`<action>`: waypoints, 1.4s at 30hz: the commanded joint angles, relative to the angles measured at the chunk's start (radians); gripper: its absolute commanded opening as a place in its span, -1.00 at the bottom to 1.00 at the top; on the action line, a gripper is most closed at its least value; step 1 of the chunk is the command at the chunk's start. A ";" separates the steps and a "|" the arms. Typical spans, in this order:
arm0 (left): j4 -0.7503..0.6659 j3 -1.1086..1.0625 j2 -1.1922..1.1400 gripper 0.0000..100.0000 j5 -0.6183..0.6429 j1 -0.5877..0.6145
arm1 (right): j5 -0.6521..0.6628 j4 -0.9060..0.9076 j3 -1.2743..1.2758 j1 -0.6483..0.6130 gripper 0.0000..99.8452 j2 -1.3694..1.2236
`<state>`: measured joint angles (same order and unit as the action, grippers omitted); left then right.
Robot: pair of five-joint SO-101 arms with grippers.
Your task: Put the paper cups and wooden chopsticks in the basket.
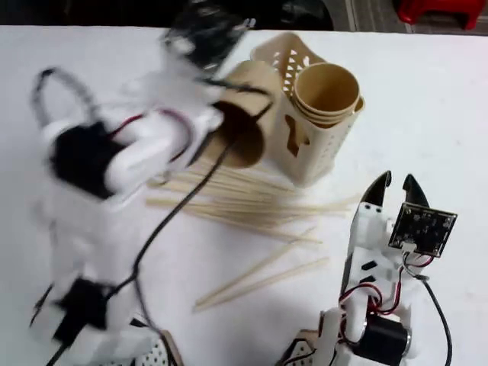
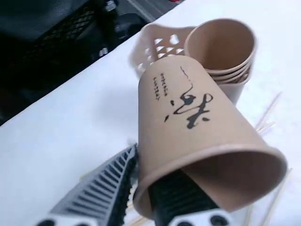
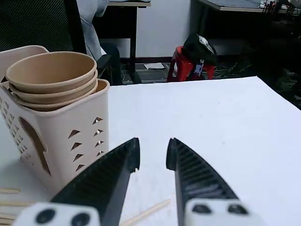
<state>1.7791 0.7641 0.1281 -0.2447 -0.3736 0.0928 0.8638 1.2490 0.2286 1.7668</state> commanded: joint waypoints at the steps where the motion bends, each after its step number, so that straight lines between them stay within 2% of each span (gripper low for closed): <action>1: 0.000 0.219 -0.156 -0.96 0.018 -0.091 | -0.009 -0.022 -0.005 0.007 -0.79 -0.012; 7: -0.015 0.394 -0.298 -0.96 0.017 -0.171 | -0.009 -0.022 -0.005 0.005 -0.79 -0.012; 13: -0.063 0.413 -0.410 -0.96 0.011 -0.165 | -0.006 -0.027 0.006 0.005 -0.79 -0.007; 16: -0.097 0.413 -0.420 -0.84 0.014 -0.165 | -0.002 -0.027 0.009 -0.019 -0.79 -0.007; 19: -0.146 0.411 -0.423 -0.66 0.015 -0.165 | 0.000 -0.027 0.011 -0.047 -0.79 -0.010; 21: -0.178 0.404 -0.426 -0.60 0.015 -0.163 | 0.000 -0.025 0.011 -0.048 -0.79 -0.010; 33: -0.465 0.342 -0.570 -0.59 0.017 -0.073 | 0.000 -0.025 0.011 -0.048 -0.79 -0.010; 42: -0.629 0.344 -0.579 -0.59 0.041 -0.094 | 0.002 -0.025 0.011 -0.050 -0.79 -0.004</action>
<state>1.2467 1.0986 -0.4687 -0.2371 -0.4580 0.0928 0.8592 1.2658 0.1887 1.7668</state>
